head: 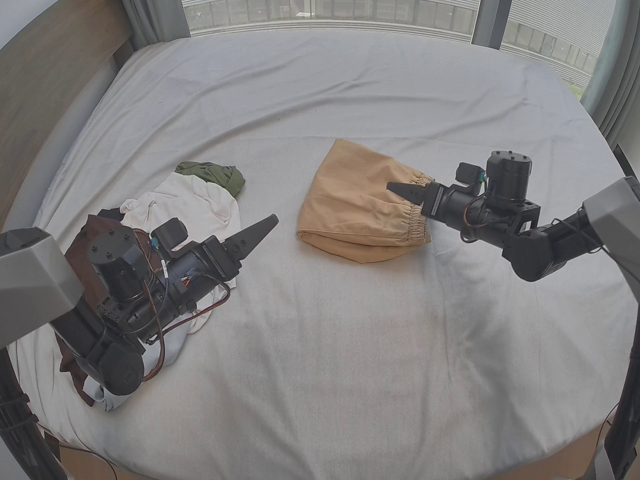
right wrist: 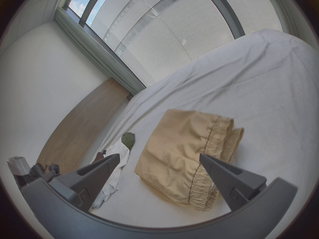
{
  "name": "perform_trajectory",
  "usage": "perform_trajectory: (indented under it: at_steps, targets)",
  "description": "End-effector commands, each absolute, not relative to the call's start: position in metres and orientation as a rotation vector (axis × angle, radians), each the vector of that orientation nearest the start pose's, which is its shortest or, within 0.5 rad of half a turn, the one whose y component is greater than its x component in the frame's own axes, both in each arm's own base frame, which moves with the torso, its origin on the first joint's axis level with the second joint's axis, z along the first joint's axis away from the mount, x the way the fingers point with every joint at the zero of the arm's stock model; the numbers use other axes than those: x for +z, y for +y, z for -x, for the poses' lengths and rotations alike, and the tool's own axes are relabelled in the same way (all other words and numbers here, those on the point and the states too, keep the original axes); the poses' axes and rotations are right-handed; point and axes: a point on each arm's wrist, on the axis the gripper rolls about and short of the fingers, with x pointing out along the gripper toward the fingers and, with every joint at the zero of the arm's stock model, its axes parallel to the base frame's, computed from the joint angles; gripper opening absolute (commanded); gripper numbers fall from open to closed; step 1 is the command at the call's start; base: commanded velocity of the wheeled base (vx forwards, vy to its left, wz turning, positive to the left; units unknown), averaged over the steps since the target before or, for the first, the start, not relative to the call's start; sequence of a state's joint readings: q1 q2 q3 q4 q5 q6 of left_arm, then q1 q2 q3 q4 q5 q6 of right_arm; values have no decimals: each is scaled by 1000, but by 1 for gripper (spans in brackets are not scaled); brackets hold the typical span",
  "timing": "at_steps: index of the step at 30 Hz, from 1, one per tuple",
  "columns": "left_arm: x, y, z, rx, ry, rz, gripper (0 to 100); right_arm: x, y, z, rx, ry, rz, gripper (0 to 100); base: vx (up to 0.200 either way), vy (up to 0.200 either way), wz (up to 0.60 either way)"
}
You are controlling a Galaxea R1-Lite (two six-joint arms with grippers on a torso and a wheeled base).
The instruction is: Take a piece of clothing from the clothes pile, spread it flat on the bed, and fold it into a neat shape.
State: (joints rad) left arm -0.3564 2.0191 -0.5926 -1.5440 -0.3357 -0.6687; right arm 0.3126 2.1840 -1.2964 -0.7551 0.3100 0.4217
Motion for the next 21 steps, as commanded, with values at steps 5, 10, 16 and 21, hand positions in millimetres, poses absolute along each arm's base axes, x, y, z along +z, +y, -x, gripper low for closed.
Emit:
perform_trajectory:
  at_steps: [5,10,16,21]
  targets:
    - [120,-121,-307,-701,117,641,100,87,156,-435,563,373,-403,100,0,0,0]
    - [122,-122,-304,-706,108,632,100,101,156,-428,546,323,-402,100,0,0,0]
    - [177,-114,-274,-823,-32,623,100,178,140,-379,583,163,-406,100,0,0,0]
    - [205,-102,-229,-909,-82,604,100,232,117,-320,599,56,-407,100,0,0,0]
